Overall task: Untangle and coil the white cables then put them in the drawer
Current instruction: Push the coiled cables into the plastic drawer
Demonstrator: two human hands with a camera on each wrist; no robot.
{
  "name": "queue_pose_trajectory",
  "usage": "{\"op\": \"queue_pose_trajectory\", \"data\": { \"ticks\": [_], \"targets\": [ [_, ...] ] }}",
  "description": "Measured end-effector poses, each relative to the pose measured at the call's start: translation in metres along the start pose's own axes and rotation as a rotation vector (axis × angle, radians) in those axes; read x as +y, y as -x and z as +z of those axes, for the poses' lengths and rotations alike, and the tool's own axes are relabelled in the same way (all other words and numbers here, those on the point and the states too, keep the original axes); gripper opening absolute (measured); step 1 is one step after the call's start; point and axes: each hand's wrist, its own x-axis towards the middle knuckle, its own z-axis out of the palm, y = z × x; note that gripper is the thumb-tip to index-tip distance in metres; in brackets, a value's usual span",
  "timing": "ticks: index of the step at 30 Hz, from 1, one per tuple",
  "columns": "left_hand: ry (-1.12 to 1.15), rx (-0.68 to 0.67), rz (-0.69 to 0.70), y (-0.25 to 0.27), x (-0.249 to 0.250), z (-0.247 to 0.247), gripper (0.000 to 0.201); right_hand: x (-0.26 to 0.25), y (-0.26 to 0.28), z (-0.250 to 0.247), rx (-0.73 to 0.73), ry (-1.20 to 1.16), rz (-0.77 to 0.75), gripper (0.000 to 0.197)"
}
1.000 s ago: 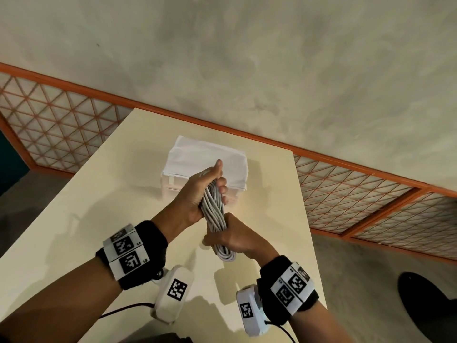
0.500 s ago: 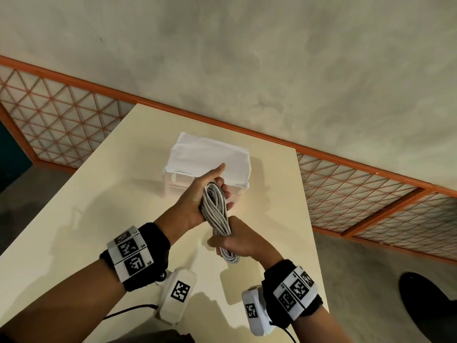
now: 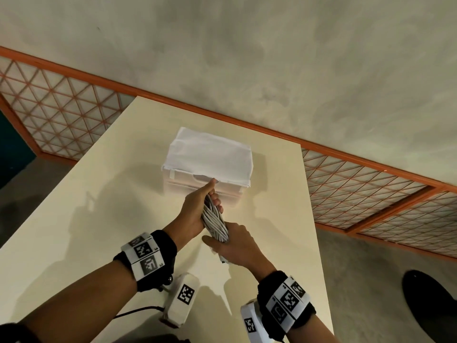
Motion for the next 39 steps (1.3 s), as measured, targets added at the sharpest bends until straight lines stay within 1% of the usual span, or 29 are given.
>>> {"op": "queue_pose_trajectory", "data": {
  "ticks": [3, 4, 5, 7, 8, 10, 11, 13, 15, 17, 20, 23, 25, 27, 30, 32, 34, 35, 37, 39],
  "targets": [
    [-0.036, -0.029, -0.155, -0.010, -0.006, -0.011, 0.038, 0.012, -0.005, 0.002, -0.104, -0.070, 0.009, 0.027],
    [-0.062, -0.008, -0.188, -0.014, -0.009, -0.017, 0.041, 0.017, -0.007, 0.001, -0.125, -0.091, 0.018, 0.026],
    [-0.087, 0.027, -0.203, -0.020, -0.011, -0.023, 0.049, 0.024, -0.009, 0.001, -0.135, -0.108, 0.025, 0.026],
    [-0.105, 0.128, -0.170, -0.032, -0.013, -0.034, 0.065, 0.037, -0.012, -0.003, -0.138, -0.124, 0.027, 0.030],
    [-0.100, 0.183, -0.127, -0.038, -0.014, -0.038, 0.068, 0.043, -0.012, -0.005, -0.137, -0.130, 0.024, 0.033],
    [-0.108, 0.278, -0.052, -0.048, -0.014, -0.042, 0.063, 0.052, -0.013, -0.009, -0.149, -0.132, 0.020, 0.034],
    [-0.120, 0.300, -0.029, -0.051, -0.013, -0.041, 0.058, 0.057, -0.014, -0.010, -0.156, -0.127, 0.018, 0.033],
    [-0.146, 0.278, -0.019, -0.055, -0.013, -0.037, 0.046, 0.064, -0.016, -0.010, -0.166, -0.110, 0.027, 0.029],
    [-0.154, 0.249, -0.033, -0.061, -0.017, -0.037, 0.047, 0.068, -0.017, -0.008, -0.165, -0.110, 0.048, 0.023],
    [-0.157, 0.268, -0.042, -0.067, -0.020, -0.041, 0.052, 0.071, -0.018, -0.006, -0.164, -0.116, 0.057, 0.020],
    [-0.157, 0.305, -0.046, -0.069, -0.023, -0.048, 0.048, 0.073, -0.016, -0.004, -0.162, -0.100, 0.058, 0.021],
    [-0.194, 0.294, -0.049, -0.064, -0.024, -0.050, 0.054, 0.073, -0.014, -0.008, -0.149, -0.083, 0.065, 0.023],
    [-0.224, 0.304, -0.056, -0.058, -0.025, -0.052, 0.052, 0.068, -0.013, -0.013, -0.143, -0.062, 0.055, 0.022],
    [-0.256, 0.318, -0.067, -0.051, -0.028, -0.058, 0.046, 0.059, -0.015, -0.019, -0.134, -0.026, 0.031, 0.020],
    [-0.284, 0.299, -0.095, -0.041, -0.034, -0.070, 0.042, 0.039, -0.023, -0.030, -0.123, 0.022, 0.015, 0.019],
    [-0.302, 0.277, -0.118, -0.032, -0.036, -0.077, 0.042, 0.024, -0.033, -0.034, -0.111, 0.087, -0.032, 0.019],
    [-0.323, 0.265, -0.132, -0.026, -0.036, -0.080, 0.045, 0.011, -0.045, -0.036, -0.083, 0.191, -0.074, 0.016],
    [-0.330, 0.261, -0.130, -0.023, -0.036, -0.082, 0.045, 0.005, -0.054, -0.035, -0.072, 0.255, -0.090, 0.018],
    [-0.345, 0.248, -0.114, -0.019, -0.036, -0.082, 0.043, -0.005, -0.072, -0.031, -0.070, 0.410, -0.117, 0.034],
    [-0.360, 0.247, -0.104, -0.015, -0.037, -0.081, 0.037, -0.011, -0.089, -0.026, -0.091, 0.575, -0.123, 0.043]
  ]
}}
